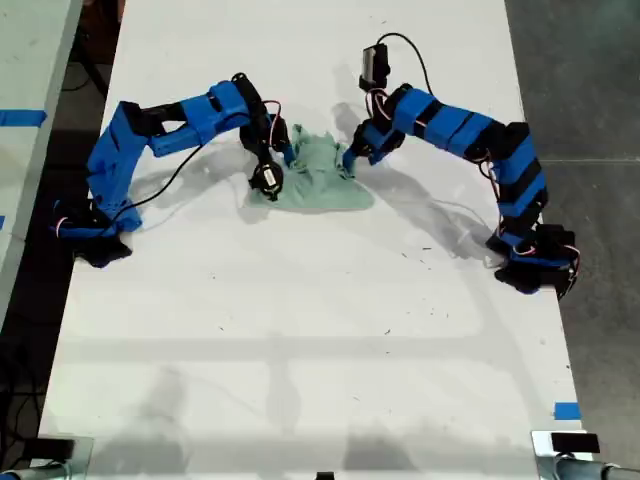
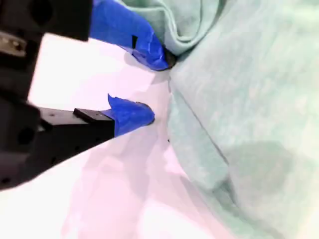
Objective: Fold t shirt
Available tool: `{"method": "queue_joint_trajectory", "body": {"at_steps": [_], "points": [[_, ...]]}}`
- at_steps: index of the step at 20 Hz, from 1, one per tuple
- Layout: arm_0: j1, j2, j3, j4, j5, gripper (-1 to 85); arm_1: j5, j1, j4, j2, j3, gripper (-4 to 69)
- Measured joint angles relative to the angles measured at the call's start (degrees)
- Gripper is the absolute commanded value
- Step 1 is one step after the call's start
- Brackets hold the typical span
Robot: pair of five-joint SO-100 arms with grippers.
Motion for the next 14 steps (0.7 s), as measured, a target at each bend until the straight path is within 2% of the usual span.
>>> {"method": "queue_joint_trajectory", "body": {"at_steps": [5, 9, 11, 14], "points": [[0.09, 18.11, 0.0, 5.01, -0.44, 9.8, 0.26, -0.09, 7.12, 11.6, 0.09, 23.3], [0.44, 36.21, 0.09, 8.96, -2.29, 6.6, 2.72, -1.76, 15.38, 28.56, 0.09, 21.2], [2.64, 47.55, 3.16, 9.4, -4.13, 3.2, 4.22, -3.08, 18.98, 39.9, 2.64, 17.9], [6.94, 65.48, 8.7, 9.58, -7.65, 0.2, 7.21, -6.33, 20.04, 61.26, 14.68, 9.8]]}}
